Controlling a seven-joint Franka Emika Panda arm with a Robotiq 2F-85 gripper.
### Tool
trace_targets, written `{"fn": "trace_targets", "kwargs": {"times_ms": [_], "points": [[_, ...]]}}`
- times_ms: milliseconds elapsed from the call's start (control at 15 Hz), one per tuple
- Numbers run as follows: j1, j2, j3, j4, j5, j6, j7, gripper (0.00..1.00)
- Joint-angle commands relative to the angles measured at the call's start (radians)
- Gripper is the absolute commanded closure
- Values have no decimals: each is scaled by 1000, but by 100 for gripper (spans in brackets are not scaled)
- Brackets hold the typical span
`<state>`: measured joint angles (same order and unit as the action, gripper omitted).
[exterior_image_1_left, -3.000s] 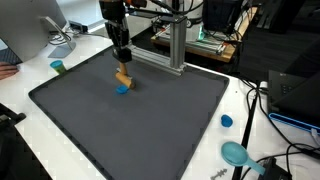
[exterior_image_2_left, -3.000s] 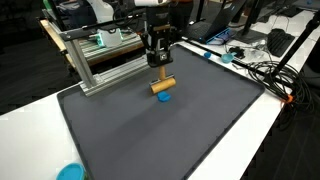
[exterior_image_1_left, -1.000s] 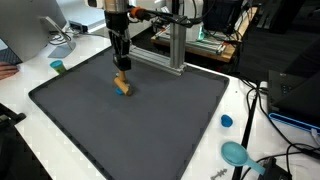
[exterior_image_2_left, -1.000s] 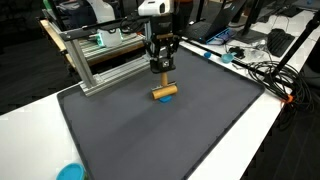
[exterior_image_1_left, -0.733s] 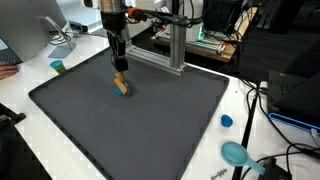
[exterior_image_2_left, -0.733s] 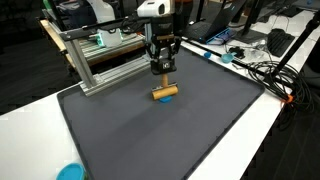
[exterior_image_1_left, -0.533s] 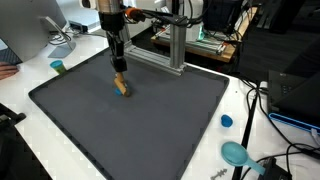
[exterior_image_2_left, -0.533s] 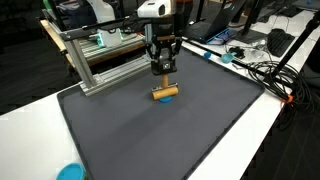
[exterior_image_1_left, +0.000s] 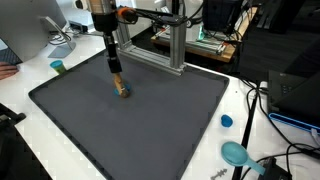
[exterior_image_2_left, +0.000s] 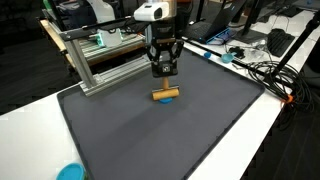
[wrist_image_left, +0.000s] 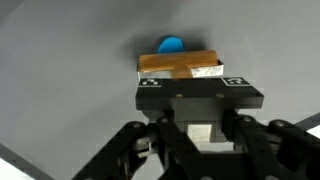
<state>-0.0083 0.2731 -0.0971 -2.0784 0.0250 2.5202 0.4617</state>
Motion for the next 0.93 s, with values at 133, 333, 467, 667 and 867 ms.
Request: {"fn": "trace_targets", "kwargs": {"times_ms": [133,333,467,667,867], "points": [[0,131,-27,83,13,45,54,78],[18,135,-45,86,-29,66,104,78],[27,139,-53,91,-41,66,129,78],[32,144,-59,99,-43,60,156,78],[47,151,-79,107,-72,79,221,78]]}}
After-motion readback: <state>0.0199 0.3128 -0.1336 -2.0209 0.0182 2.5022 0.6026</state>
